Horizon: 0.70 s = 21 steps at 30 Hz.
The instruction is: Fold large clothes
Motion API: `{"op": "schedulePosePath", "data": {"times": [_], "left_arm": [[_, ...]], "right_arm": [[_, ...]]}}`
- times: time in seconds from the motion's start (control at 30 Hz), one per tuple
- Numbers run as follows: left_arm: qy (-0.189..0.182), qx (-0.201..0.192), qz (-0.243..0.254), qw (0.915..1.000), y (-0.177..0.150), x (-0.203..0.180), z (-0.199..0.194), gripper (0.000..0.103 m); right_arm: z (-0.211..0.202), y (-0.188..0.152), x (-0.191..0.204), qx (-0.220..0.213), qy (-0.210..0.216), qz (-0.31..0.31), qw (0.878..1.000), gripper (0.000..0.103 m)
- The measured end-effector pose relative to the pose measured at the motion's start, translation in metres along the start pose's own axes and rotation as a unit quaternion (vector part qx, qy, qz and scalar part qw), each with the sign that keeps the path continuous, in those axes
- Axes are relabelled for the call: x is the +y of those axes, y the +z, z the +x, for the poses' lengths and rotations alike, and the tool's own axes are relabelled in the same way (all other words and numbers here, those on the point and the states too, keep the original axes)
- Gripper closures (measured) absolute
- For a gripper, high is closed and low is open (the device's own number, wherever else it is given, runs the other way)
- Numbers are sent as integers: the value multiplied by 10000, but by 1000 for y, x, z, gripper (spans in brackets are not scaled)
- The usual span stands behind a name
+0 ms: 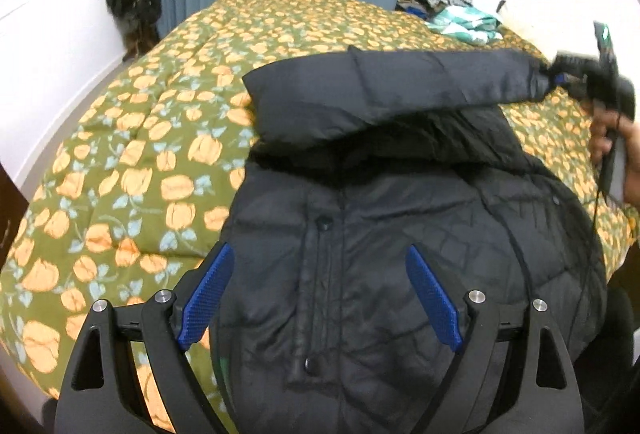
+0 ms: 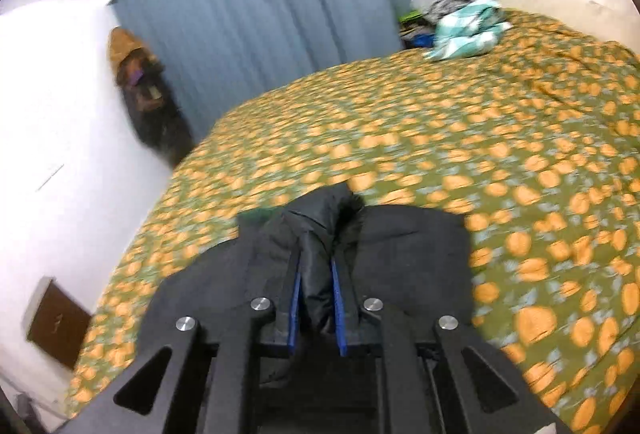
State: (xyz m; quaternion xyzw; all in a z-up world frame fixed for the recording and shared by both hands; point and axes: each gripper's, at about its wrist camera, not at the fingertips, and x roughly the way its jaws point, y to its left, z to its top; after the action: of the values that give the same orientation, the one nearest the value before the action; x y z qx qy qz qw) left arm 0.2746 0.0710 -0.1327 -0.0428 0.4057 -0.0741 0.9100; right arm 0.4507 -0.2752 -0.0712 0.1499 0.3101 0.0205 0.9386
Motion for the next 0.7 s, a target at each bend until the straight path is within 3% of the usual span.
{"op": "schedulePosePath", "data": {"times": [0.13, 0.23, 0.3, 0.37, 0.43, 0.5, 0.6, 0.7], "left_arm": [[-53, 111, 168, 9998, 15, -7, 17, 14], [-18, 132, 344, 9993, 38, -16, 34, 14], [7, -11, 435, 9991, 60, -19, 42, 14], [59, -167, 496, 9986, 85, -23, 56, 12], [138, -259, 517, 9982, 107, -24, 78, 11], [222, -238, 503, 9982, 123, -25, 105, 11], [301, -27, 430, 9986, 130, -23, 141, 11], [412, 317, 304, 9982, 117, -15, 173, 10]], "right_arm": [[50, -42, -52, 658, -923, -28, 9936, 95], [71, -72, -80, 1187, -974, 289, 9877, 93], [65, -78, -88, 1174, -964, 450, 9874, 79], [43, -73, -79, 737, -965, 393, 9918, 69], [19, -61, -59, 274, -716, 174, 9969, 66], [10, -49, -34, 146, -75, -60, 9998, 65], [27, -44, 3, 388, 518, -635, 9959, 65], [71, -56, 14, 1006, 541, -712, 9909, 65]]}}
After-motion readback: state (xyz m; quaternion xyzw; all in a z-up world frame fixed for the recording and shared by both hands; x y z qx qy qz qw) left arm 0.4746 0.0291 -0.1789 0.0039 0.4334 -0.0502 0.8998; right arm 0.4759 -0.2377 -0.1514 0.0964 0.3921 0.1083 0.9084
